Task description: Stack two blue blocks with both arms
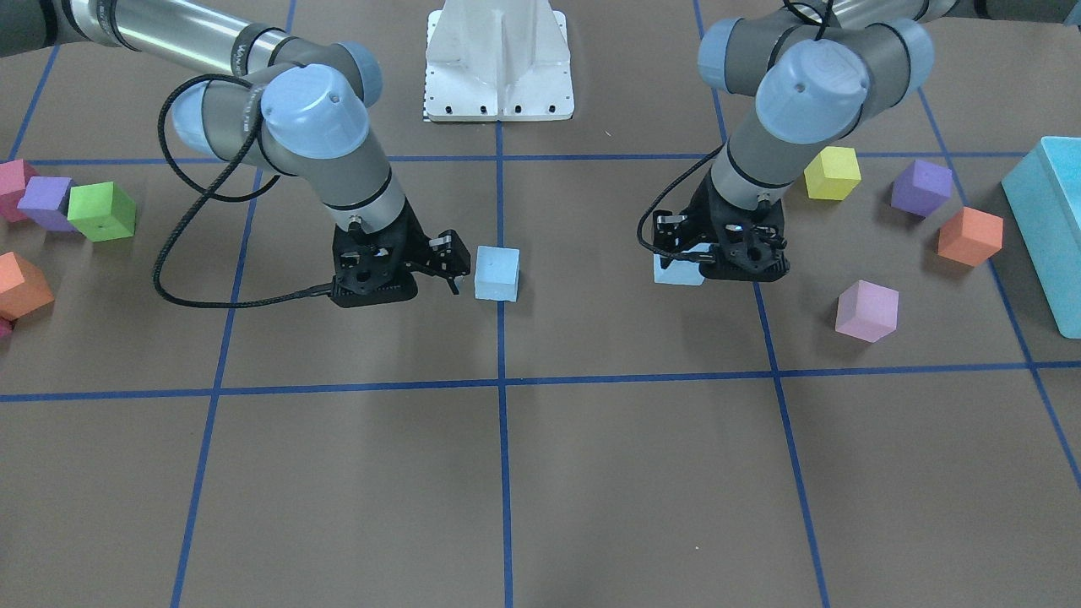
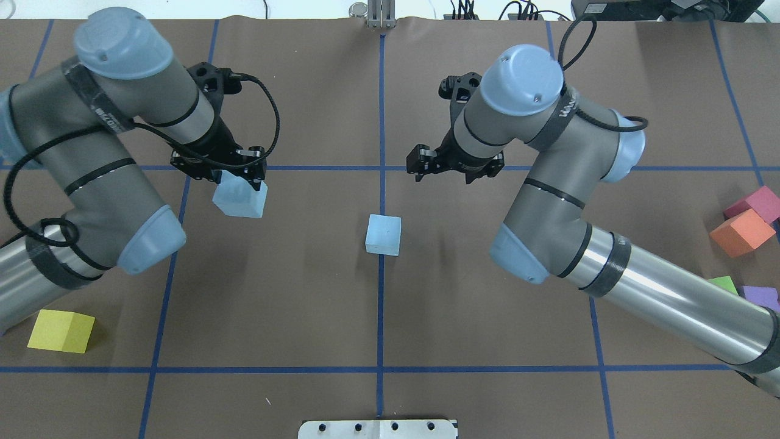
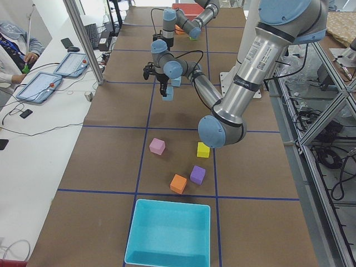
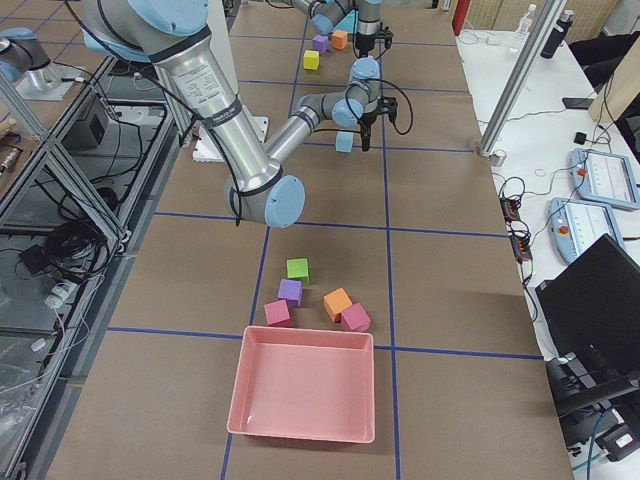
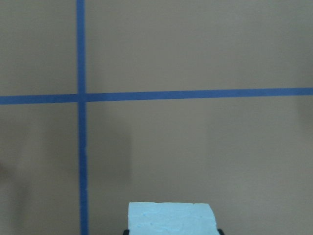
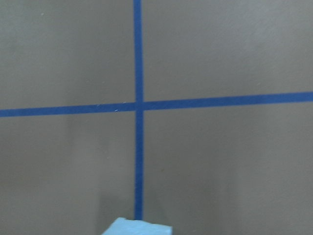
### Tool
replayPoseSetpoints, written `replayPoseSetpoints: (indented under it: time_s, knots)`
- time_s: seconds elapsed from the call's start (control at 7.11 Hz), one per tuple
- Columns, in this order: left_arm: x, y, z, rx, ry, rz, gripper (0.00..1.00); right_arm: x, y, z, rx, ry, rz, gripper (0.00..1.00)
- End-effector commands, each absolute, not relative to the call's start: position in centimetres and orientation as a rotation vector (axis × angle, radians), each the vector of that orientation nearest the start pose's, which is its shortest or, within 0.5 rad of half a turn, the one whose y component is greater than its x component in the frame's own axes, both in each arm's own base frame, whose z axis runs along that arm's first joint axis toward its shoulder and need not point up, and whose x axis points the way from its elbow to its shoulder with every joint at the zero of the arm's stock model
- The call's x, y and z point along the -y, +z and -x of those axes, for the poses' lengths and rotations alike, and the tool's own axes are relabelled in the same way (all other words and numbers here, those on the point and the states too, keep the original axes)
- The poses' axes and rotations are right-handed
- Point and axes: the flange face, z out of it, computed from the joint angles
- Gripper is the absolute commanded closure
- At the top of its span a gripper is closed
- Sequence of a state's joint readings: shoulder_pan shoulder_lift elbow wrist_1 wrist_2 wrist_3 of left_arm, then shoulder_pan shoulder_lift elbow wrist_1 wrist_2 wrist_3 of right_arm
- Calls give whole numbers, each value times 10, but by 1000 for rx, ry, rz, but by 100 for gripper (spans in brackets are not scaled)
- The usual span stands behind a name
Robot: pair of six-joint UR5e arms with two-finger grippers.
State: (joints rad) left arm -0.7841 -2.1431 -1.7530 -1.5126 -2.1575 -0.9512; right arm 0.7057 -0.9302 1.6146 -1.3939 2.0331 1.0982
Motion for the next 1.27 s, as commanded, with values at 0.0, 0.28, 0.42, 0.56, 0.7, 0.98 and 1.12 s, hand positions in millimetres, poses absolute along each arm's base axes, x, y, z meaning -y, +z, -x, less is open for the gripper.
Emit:
replayPoseSetpoints:
  time_s: [0.0,0.28,0.42,0.56,0.7,0.98,1.12]
  knots:
    - [521,210,-460,-862,49,-15,46,543,268,425,914,-26,-140,0]
    - [510,189,-481,-866,44,-32,46,549,274,414,918,-26,-131,0]
    - [512,179,-493,-864,50,-38,46,549,283,412,910,-35,-128,0]
    - [517,159,-512,-865,49,-29,46,550,292,406,902,-44,-132,0]
    - [503,150,-532,-861,33,-26,46,550,299,403,898,-47,-132,0]
    - [485,139,-556,-858,54,-23,44,552,301,400,895,-42,-132,0]
    - [478,125,-577,-861,36,5,44,551,306,400,891,-41,-128,0]
